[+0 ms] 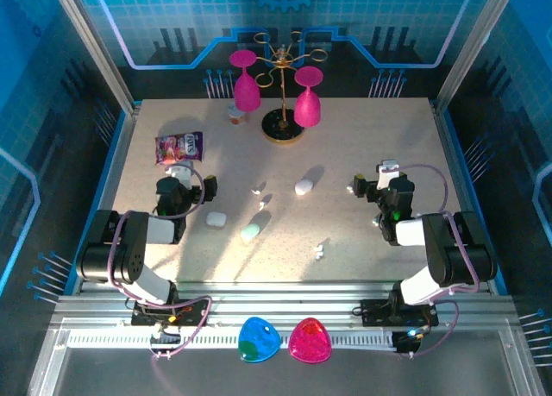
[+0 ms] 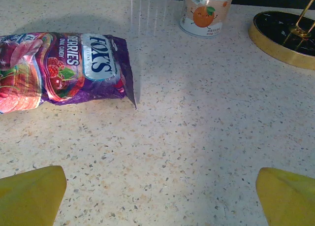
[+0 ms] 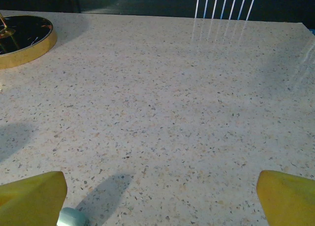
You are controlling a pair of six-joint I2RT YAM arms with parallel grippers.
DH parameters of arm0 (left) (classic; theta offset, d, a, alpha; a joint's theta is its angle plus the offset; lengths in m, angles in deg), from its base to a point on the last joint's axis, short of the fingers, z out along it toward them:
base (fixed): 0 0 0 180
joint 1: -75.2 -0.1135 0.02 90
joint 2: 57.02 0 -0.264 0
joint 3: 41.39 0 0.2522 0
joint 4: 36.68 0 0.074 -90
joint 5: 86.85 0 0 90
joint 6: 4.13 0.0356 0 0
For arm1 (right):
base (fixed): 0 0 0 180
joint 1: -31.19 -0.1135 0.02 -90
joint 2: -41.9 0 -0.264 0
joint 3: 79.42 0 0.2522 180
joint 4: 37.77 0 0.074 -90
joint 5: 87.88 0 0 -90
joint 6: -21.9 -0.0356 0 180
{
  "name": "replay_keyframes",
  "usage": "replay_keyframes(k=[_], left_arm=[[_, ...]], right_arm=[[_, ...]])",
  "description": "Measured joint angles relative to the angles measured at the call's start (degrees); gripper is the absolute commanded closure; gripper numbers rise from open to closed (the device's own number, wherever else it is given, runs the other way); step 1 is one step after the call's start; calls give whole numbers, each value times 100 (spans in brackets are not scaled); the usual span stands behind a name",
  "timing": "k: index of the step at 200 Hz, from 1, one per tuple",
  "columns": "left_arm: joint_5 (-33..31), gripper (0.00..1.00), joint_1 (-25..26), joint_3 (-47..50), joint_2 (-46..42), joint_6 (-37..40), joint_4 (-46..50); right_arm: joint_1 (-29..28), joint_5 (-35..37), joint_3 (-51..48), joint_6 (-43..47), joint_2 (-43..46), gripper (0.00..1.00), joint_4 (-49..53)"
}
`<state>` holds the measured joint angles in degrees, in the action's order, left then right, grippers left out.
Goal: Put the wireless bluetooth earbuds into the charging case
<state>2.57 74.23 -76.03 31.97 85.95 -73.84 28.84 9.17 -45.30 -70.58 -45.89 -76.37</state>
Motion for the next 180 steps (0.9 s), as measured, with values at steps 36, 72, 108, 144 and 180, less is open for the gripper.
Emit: replay_keyframes(k=[36, 72, 108, 144, 180], left_arm=[[0, 1, 0, 0, 0, 0, -2], [2, 1, 0, 0, 0, 0, -2], [0, 1, 0, 0, 0, 0, -2], [2, 1, 0, 0, 0, 0, 0], [0, 1, 0, 0, 0, -2, -13]], right_arm=[[0, 0, 0, 13, 0, 0, 0], [0, 0, 0, 17, 0, 0, 0], [0, 0, 0, 17, 0, 0, 0], [0, 0, 0, 17, 0, 0, 0], [-11, -24, 13, 59, 0, 0, 44]])
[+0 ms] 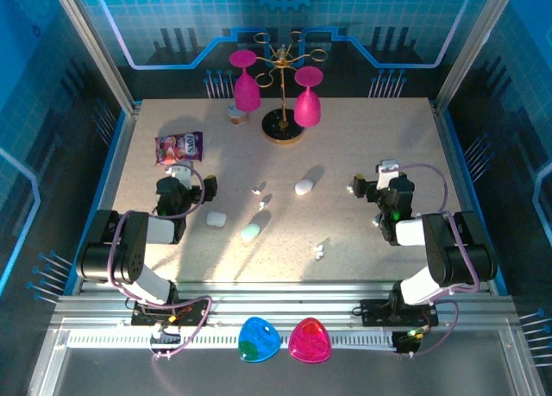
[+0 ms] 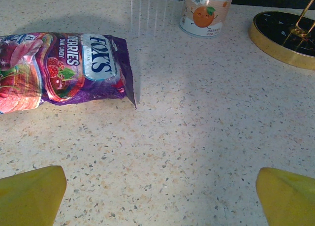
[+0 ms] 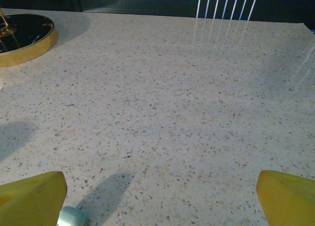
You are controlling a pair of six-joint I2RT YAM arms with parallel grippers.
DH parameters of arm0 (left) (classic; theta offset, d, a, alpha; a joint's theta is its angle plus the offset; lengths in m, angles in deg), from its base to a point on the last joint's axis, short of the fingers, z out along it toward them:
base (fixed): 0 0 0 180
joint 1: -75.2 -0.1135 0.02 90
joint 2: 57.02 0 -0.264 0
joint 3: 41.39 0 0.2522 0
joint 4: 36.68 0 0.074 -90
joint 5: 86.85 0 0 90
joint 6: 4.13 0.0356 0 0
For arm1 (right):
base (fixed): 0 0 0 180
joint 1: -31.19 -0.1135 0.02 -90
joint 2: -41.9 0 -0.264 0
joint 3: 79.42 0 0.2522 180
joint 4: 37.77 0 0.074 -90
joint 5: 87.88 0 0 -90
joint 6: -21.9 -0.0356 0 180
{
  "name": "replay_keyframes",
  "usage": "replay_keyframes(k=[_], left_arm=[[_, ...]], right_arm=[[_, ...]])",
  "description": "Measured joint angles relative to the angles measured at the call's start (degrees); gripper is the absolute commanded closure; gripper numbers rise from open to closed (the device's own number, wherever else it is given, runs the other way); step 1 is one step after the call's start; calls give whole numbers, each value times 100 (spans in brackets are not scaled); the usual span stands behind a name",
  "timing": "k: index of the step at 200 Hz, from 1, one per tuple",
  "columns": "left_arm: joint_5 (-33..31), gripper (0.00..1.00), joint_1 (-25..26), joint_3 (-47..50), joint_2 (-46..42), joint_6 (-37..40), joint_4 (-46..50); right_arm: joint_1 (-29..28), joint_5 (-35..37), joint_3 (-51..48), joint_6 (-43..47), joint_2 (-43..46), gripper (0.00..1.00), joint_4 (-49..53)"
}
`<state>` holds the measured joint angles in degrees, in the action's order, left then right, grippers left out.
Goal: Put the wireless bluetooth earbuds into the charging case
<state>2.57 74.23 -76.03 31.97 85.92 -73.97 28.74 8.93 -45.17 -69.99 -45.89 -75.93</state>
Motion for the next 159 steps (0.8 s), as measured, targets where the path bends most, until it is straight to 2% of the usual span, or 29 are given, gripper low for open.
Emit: replay_keyframes(k=[30, 69, 109, 135, 159], left_arm=[[-87, 1, 2, 26, -334, -13, 85], [-313, 1, 243, 0, -1641, 50, 732], [-411, 0, 1121, -485, -2297, 337, 1692], [-90, 1, 1840, -944, -2186, 608, 2214], [328, 1, 2264, -1388, -1770, 765, 2549]], right_arm=[[-26, -105, -42, 68, 136, 0, 4], [-83, -212, -153, 153, 1394, 0, 538], [-203, -431, 354, -26, 2387, 0, 1895], [-267, -640, 796, -540, 2623, 0, 2712], [-365, -809, 1231, -1283, 2562, 0, 3668]])
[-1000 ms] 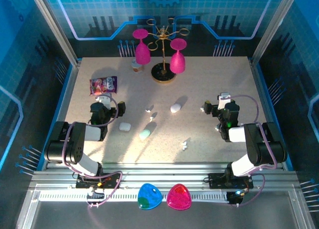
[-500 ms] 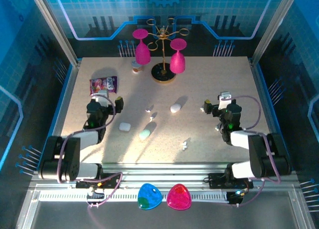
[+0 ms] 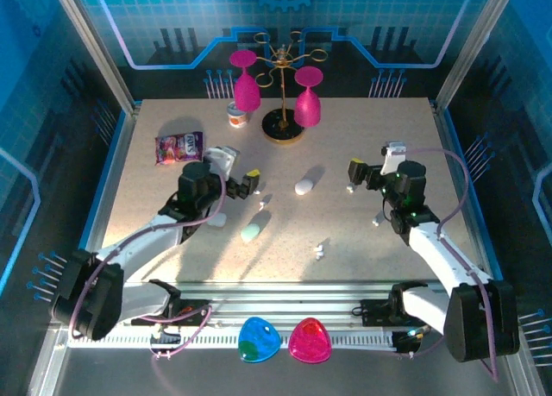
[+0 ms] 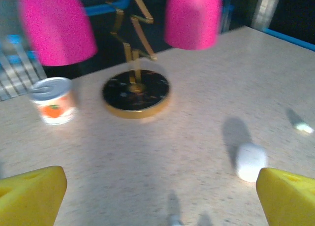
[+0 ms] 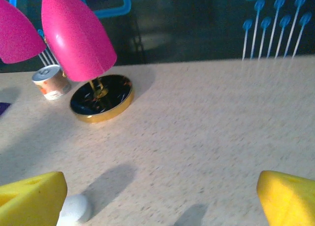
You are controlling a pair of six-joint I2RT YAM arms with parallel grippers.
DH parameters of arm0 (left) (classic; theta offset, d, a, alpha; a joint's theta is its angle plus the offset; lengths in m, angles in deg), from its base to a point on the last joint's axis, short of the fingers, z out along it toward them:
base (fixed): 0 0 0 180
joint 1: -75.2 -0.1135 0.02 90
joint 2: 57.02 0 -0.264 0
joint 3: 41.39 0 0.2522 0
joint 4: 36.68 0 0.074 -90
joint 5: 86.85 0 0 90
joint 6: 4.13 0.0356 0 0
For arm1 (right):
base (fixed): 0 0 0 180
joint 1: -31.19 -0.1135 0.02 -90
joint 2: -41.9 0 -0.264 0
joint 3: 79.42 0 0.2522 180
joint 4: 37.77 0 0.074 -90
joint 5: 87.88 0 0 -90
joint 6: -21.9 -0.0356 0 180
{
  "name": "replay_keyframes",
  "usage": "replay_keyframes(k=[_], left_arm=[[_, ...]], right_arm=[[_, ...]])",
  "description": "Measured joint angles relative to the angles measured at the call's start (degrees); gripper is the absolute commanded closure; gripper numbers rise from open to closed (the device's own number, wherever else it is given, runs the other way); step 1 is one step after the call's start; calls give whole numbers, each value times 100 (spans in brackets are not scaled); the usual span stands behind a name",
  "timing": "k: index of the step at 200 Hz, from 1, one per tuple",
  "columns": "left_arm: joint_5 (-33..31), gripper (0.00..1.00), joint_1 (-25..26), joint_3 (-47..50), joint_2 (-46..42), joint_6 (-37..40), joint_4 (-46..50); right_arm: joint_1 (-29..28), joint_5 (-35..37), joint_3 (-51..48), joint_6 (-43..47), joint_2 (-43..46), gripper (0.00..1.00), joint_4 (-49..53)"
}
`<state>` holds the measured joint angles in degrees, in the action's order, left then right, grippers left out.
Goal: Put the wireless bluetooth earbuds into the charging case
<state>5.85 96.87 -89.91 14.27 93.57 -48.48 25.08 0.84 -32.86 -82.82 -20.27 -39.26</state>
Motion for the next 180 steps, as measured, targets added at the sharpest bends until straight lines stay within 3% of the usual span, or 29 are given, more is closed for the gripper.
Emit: replay_keyframes(k=[72, 126, 180], left_arm=[[833, 1, 538, -308, 942, 114, 243], [452, 3, 1215, -1834, 2559, 297, 994], [129, 15, 1510, -3233, 3812, 286, 2046]], right_arm=[[-1344, 81, 1399, -787, -1429, 0, 2074], [-1276, 81, 1353, -1255, -1445, 0, 2450], [-702, 83, 892, -1432, -697, 0, 2677]])
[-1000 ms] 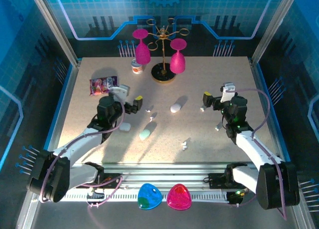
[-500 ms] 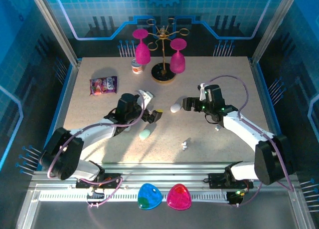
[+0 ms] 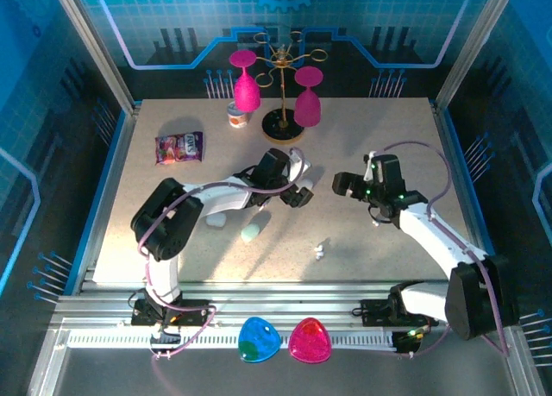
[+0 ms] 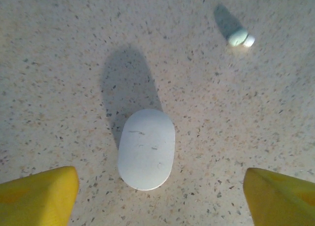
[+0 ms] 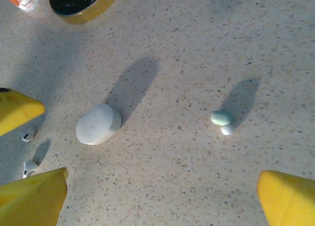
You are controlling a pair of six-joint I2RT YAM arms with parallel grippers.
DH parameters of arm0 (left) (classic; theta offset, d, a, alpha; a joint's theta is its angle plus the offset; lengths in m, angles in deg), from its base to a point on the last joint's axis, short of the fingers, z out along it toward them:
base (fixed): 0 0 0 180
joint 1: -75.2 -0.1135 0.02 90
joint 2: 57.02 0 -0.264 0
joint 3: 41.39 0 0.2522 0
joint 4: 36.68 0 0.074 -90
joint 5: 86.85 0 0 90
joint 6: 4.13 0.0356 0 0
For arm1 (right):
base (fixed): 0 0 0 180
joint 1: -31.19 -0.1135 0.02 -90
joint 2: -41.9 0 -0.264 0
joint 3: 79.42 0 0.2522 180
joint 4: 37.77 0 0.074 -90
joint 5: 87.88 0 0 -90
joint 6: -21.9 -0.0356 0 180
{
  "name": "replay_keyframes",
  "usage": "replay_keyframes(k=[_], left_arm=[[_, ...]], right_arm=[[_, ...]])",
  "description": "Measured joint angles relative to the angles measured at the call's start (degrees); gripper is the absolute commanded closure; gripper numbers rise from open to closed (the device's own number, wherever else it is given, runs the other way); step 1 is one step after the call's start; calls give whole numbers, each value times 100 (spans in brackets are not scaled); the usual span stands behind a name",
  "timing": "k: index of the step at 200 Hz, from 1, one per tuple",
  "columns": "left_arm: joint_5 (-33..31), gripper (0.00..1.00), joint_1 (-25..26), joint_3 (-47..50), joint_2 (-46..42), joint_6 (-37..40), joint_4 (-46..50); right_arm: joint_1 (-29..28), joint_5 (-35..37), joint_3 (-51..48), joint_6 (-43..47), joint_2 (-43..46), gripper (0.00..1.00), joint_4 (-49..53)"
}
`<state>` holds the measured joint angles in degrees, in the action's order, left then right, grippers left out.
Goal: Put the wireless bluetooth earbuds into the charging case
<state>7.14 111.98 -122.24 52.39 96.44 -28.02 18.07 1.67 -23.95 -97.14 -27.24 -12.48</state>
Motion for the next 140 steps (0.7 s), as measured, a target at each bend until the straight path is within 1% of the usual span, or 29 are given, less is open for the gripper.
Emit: replay_keyframes(k=[53, 110, 126, 140], left_arm=[[-35, 24, 4, -927, 579, 20, 1012], [-35, 29, 4, -1257, 914, 59, 1539], [-35, 34, 4, -1325, 1003, 66, 1620], [-35, 41, 4, -1399, 1088, 94, 1668]], right_arm=[[278, -7, -251, -15, 446, 0, 168], [358, -68, -358, -59, 466, 0, 208], [372, -103, -372, -61, 466, 0, 199], [385, -120, -396, -61, 466, 0, 199]])
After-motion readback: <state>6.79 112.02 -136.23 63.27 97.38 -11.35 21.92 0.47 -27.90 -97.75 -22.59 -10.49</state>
